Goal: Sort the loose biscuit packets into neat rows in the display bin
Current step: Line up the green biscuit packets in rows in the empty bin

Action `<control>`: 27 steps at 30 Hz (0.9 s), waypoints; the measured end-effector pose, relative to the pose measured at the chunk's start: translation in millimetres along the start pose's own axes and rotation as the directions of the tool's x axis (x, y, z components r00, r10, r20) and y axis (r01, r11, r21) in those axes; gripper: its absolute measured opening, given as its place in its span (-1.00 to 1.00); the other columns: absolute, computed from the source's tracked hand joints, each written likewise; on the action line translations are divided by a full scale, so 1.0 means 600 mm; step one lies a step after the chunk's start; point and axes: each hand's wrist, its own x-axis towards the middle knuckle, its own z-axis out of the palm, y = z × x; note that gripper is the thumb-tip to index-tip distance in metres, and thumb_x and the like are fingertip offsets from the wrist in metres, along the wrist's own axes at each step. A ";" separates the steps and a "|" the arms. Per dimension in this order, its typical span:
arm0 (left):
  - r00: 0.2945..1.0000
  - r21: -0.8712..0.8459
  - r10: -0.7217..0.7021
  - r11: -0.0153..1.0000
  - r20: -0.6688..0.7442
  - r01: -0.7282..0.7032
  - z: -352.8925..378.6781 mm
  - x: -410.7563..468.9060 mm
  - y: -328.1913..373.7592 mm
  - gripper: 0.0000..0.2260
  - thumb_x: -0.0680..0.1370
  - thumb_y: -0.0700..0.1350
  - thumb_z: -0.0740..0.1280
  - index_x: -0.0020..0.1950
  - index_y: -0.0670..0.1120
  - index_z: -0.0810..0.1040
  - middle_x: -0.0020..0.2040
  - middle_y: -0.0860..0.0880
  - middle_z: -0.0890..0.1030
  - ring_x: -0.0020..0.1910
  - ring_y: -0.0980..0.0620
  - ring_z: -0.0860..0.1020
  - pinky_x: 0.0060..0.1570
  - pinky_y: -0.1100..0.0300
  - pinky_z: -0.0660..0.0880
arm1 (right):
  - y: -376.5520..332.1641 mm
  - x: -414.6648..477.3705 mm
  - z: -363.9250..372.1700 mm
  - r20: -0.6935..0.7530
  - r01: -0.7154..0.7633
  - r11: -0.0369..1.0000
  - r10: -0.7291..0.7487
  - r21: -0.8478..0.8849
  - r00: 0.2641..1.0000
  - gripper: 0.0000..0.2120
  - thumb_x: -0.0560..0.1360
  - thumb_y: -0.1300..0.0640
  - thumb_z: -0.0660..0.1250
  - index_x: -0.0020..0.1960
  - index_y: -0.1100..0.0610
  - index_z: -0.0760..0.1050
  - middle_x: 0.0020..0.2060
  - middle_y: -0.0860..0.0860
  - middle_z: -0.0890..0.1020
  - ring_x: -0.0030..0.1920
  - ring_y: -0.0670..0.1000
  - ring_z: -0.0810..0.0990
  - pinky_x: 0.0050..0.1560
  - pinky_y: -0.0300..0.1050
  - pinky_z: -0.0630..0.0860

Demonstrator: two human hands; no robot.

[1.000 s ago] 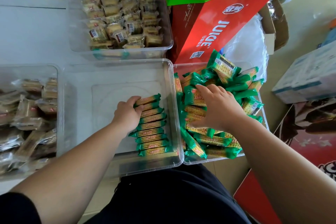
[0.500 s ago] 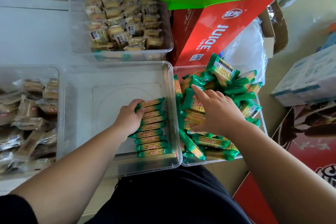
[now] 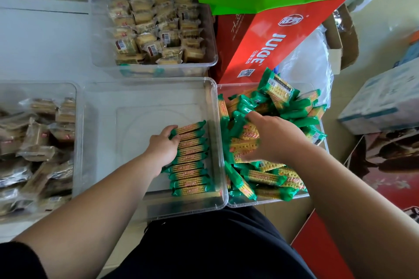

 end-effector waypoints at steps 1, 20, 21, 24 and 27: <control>1.000 -0.011 -0.018 1.000 0.003 0.018 0.000 0.001 -0.002 -0.67 0.72 0.08 0.15 0.48 0.30 0.35 0.30 -0.12 0.49 0.06 -0.16 0.61 -0.10 0.02 0.61 | -0.003 0.001 0.003 0.001 -0.002 1.000 0.002 -0.021 1.000 -0.01 0.24 -0.37 0.55 0.49 -0.04 0.20 0.12 -0.05 0.61 0.04 0.06 0.59 -0.03 0.03 0.61; 0.952 0.065 0.305 0.950 0.015 -0.306 -0.010 -0.007 -0.004 -0.82 0.70 -0.03 0.24 0.26 0.02 0.55 0.05 -0.06 0.63 -0.03 0.03 0.63 -0.14 0.23 0.49 | -0.007 -0.004 0.003 -0.029 -0.052 0.986 0.057 0.157 0.998 -0.42 0.27 -0.27 0.56 0.14 -0.07 0.42 -0.15 -0.11 0.60 -0.18 -0.01 0.57 -0.21 -0.05 0.57; 0.949 0.080 0.316 0.945 0.014 -0.316 -0.012 -0.005 0.001 -0.83 0.71 -0.05 0.22 0.24 0.00 0.56 0.02 -0.05 0.64 -0.03 0.04 0.62 -0.15 0.24 0.48 | -0.005 -0.005 0.002 -0.047 -0.047 0.984 0.055 0.171 0.997 -0.47 0.27 -0.25 0.57 0.08 -0.08 0.42 -0.19 -0.12 0.59 -0.22 -0.03 0.57 -0.26 -0.07 0.54; 0.953 0.097 0.301 0.948 0.039 -0.303 -0.020 0.003 0.005 -0.82 0.72 -0.09 0.21 0.22 -0.01 0.59 0.03 -0.04 0.65 0.00 0.03 0.62 -0.13 0.22 0.46 | 0.004 -0.014 -0.009 -0.075 -0.035 0.974 0.053 0.224 0.996 -0.50 0.28 -0.20 0.59 0.05 -0.07 0.41 -0.21 -0.13 0.59 -0.25 -0.06 0.58 -0.25 -0.04 0.58; 0.956 0.100 0.290 0.951 0.046 -0.293 -0.025 0.008 0.001 -0.81 0.71 -0.09 0.23 0.25 0.00 0.60 0.06 -0.01 0.65 0.02 0.07 0.60 -0.12 0.22 0.46 | 0.016 -0.028 -0.031 -0.109 -0.018 0.963 0.049 0.270 0.993 -0.51 0.31 -0.16 0.60 0.07 -0.07 0.42 -0.18 -0.14 0.61 -0.25 -0.12 0.58 -0.25 -0.12 0.57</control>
